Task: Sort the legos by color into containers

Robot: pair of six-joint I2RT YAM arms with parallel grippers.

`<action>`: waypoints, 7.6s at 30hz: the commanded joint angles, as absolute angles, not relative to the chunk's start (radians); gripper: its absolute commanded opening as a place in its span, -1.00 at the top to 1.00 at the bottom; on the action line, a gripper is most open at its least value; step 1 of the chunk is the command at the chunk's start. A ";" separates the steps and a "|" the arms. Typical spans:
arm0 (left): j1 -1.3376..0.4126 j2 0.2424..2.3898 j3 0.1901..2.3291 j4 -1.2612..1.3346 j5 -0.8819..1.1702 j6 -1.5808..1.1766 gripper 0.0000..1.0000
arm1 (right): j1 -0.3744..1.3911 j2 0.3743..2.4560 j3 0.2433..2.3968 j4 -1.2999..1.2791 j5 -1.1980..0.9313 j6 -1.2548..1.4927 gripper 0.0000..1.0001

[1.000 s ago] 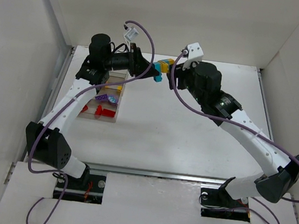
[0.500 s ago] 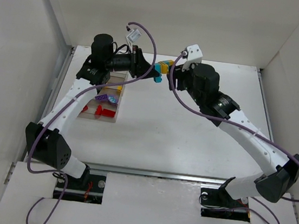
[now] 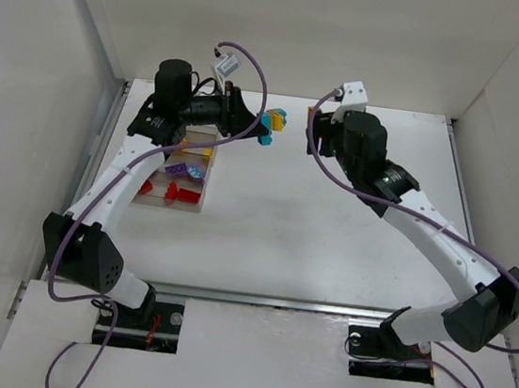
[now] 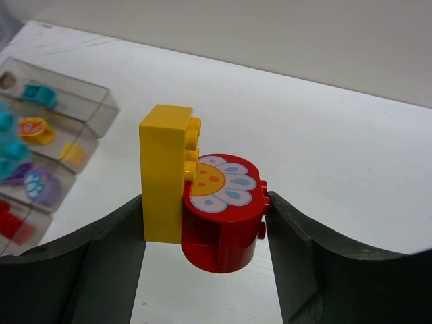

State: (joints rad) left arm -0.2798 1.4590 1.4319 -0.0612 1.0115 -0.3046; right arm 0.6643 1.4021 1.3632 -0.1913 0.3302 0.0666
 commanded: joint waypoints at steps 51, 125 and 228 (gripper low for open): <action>-0.225 1.364 1.471 -0.144 0.931 -0.115 1.00 | 0.490 1.717 1.365 -0.376 0.011 0.147 -0.78; -0.354 1.378 1.520 -0.101 1.005 -0.066 1.00 | 0.549 1.273 1.303 0.362 -0.269 0.195 0.99; -0.531 1.071 1.009 0.337 0.670 1.210 -0.59 | 0.580 1.299 1.347 0.038 -0.584 0.104 1.00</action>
